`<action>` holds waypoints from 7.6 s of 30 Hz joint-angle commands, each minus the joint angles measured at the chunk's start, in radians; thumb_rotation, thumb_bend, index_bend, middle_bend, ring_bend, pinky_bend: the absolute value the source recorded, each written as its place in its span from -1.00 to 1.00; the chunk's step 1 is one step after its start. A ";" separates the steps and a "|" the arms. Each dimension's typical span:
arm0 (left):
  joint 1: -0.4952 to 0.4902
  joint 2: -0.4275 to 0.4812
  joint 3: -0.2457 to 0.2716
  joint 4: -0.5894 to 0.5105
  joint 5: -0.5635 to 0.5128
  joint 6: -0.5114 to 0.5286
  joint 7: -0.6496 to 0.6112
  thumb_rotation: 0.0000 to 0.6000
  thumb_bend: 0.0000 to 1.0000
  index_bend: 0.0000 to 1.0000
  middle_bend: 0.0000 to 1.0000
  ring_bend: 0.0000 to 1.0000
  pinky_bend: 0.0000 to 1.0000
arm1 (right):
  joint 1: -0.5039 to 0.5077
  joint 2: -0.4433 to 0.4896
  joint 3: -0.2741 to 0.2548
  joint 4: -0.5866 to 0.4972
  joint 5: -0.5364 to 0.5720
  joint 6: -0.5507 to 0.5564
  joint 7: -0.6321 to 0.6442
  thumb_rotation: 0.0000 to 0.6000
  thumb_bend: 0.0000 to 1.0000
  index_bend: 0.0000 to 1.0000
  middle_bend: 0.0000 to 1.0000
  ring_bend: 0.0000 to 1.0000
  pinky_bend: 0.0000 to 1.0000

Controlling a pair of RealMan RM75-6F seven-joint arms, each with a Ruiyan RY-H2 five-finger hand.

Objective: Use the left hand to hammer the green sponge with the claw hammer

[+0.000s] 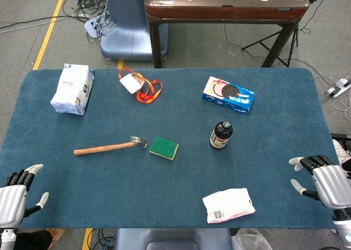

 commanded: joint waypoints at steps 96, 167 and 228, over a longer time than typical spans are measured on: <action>-0.837 -0.403 -0.139 0.287 -0.923 -0.561 0.492 0.22 -0.24 -0.24 -0.25 -0.52 -0.84 | -0.053 0.050 0.015 0.011 0.029 0.070 0.035 1.00 -0.51 -0.24 -0.02 -0.26 -0.29; -0.793 -0.321 -0.107 0.435 -0.462 -0.740 -0.026 1.00 0.18 0.30 0.39 0.27 0.57 | -0.071 0.070 0.022 -0.062 0.041 0.069 -0.037 1.00 -0.51 -0.24 0.00 -0.26 -0.29; -0.830 -0.331 -0.015 0.624 0.082 -0.573 -0.876 1.00 0.20 0.53 0.75 0.64 1.00 | -0.073 0.075 0.020 -0.096 0.058 0.050 -0.074 1.00 -0.51 -0.24 0.04 -0.26 -0.29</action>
